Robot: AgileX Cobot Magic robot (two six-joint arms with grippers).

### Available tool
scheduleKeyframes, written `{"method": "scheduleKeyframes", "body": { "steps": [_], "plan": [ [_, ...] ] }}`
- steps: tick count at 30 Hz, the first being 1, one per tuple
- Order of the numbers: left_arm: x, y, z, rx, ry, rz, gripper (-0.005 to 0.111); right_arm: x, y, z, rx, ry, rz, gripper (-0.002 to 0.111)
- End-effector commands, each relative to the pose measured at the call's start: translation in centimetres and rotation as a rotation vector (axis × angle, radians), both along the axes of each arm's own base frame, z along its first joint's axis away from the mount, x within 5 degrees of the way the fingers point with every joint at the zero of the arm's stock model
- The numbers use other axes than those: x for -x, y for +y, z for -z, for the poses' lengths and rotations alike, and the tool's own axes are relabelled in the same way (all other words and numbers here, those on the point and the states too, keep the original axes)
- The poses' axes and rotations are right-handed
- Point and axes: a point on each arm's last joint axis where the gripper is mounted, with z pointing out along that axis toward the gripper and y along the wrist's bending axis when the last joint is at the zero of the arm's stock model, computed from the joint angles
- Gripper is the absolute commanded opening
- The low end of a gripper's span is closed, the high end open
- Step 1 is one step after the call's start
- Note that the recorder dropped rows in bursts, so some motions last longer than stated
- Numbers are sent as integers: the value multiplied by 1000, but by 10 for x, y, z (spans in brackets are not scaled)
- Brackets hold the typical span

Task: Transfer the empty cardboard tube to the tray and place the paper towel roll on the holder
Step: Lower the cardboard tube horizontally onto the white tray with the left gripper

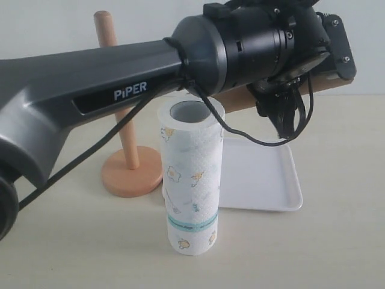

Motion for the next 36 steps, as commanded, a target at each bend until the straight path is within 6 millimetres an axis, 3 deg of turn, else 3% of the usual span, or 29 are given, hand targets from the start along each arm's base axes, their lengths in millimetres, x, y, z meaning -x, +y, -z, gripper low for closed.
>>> {"method": "scheduleKeyframes", "body": {
  "steps": [1,13,28,36],
  "plan": [
    [6,-8,0,75,24,2,4,0,0,-1,-1,-14,4,0],
    [11,-20,17,133,49,-27,4,0,0,-1,-1,-14,4,0],
    [1,-23,69,-60,16,-36,4,0,0,-1,-1,-14,4,0],
    [-1,-22,79,-109,11,-36,4,0,0,-1,-1,-14,4,0]
  ]
}}
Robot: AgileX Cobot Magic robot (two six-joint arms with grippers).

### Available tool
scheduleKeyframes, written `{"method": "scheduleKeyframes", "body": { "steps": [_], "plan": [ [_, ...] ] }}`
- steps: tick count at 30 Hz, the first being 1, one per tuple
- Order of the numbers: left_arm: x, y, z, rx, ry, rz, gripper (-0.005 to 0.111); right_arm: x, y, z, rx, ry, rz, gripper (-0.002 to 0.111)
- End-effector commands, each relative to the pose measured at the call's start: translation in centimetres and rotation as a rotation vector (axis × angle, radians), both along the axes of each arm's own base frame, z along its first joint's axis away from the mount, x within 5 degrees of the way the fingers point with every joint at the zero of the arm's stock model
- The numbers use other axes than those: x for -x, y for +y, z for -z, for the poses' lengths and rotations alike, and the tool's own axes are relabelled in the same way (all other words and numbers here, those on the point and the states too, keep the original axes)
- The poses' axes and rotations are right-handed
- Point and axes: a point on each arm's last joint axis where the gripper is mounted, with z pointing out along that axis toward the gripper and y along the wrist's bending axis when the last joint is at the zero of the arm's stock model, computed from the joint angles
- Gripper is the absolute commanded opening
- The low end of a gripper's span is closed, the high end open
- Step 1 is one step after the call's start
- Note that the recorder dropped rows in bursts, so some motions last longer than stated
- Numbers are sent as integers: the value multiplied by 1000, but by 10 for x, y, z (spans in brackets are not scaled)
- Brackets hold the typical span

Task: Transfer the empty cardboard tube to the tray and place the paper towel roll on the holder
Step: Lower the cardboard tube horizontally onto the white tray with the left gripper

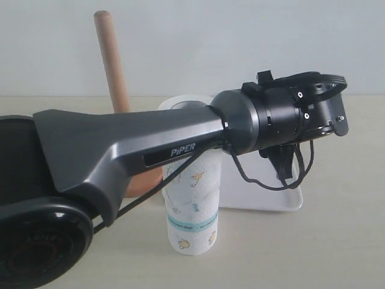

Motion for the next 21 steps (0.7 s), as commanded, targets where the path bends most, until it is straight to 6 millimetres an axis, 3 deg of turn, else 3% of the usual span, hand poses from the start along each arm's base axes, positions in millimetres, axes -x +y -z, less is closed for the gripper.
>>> {"method": "scheduleKeyframes", "body": {
  "steps": [1,7,21],
  "plan": [
    [0,0,6,-29,0,-6,4,0,0,-1,-1,-14,4,0],
    [0,0,23,-58,34,-22,4,0,0,-1,-1,-14,4,0],
    [1,6,37,-181,63,-14,4,0,0,-1,-1,-14,4,0]
  ]
}}
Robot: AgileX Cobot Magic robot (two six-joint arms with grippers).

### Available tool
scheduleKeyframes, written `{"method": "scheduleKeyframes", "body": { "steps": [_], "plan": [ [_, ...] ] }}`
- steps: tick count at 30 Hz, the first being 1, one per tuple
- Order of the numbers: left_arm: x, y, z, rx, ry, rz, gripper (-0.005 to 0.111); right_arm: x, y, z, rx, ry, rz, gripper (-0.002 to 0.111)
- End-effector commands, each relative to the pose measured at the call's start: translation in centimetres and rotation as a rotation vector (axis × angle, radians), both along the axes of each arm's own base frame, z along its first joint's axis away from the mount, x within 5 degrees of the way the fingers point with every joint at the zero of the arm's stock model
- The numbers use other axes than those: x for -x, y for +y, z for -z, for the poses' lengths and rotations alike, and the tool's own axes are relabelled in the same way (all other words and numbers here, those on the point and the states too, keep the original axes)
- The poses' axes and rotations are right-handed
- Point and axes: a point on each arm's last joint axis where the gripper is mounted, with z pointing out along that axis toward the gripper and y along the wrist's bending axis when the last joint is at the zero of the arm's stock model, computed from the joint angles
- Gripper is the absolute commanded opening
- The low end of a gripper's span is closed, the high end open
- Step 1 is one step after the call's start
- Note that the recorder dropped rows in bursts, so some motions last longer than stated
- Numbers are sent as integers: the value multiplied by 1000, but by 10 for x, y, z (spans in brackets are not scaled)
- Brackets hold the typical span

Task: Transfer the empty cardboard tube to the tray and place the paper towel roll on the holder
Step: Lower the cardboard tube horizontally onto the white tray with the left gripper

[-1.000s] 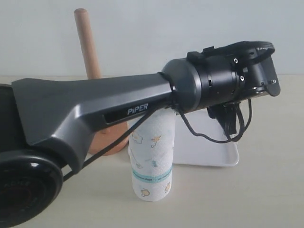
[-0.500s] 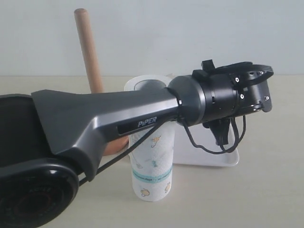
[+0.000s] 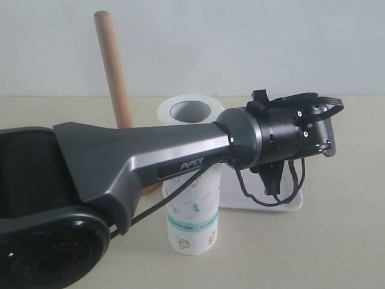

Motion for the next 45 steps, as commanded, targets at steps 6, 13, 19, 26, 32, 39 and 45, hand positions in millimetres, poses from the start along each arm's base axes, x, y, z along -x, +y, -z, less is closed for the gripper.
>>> {"method": "scheduleKeyframes", "body": {
  "steps": [6,13,19,26,32,39,45],
  "plan": [
    [1,4,23,-122,31,12,4,0,0,-1,-1,-14,4,0],
    [-1,8,27,-189,17,-7,4,0,0,-1,-1,-14,4,0],
    [-1,11,31,-217,28,-30,4,0,0,-1,-1,-14,4,0],
    [-1,11,42,-202,64,-31,4,0,0,-1,-1,-14,4,0],
    [-4,10,42,-183,60,-21,4,0,0,-1,-1,-14,4,0],
    [-10,8,42,-120,44,1,4,0,0,-1,-1,-14,4,0],
    [-11,8,42,-120,44,13,4,0,0,-1,-1,-14,4,0]
  ]
}}
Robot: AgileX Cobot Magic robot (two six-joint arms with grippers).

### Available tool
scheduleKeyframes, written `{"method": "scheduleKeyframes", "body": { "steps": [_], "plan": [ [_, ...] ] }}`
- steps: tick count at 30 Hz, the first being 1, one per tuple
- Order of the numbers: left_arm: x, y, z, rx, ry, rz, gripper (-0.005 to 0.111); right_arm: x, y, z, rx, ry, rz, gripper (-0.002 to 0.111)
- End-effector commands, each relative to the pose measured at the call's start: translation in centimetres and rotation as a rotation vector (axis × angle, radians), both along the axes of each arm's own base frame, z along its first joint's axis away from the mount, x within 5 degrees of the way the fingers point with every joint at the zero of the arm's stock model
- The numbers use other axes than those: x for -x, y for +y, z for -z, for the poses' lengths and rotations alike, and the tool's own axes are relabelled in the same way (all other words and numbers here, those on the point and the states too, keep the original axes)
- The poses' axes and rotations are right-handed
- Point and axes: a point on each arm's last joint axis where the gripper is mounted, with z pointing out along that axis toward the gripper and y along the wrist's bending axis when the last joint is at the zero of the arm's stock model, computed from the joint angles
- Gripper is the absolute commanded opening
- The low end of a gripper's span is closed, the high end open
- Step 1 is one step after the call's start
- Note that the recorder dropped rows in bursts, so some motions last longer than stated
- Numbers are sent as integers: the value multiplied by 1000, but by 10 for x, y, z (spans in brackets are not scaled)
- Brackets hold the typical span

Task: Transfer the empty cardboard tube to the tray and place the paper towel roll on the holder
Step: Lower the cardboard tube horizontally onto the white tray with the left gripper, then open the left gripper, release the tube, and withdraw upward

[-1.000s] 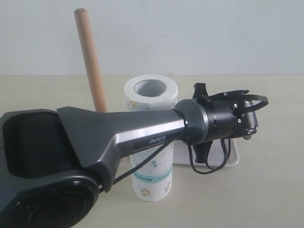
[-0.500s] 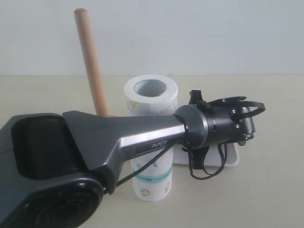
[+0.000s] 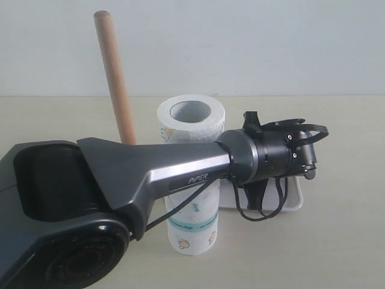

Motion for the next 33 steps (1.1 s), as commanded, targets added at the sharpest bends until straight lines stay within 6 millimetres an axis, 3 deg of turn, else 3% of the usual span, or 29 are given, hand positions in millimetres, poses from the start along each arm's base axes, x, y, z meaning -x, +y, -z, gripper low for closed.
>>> {"method": "scheduleKeyframes", "body": {
  "steps": [1,26,27,33],
  "plan": [
    [-1,1,-3,6,3,2,4,0,0,-1,-1,-14,4,0],
    [-3,12,9,-35,69,-25,5,0,0,-1,-1,-14,4,0],
    [-3,12,9,-35,69,-25,7,0,0,-1,-1,-14,4,0],
    [-3,14,9,-48,71,-42,49,0,0,-1,-1,-14,4,0]
  ]
}}
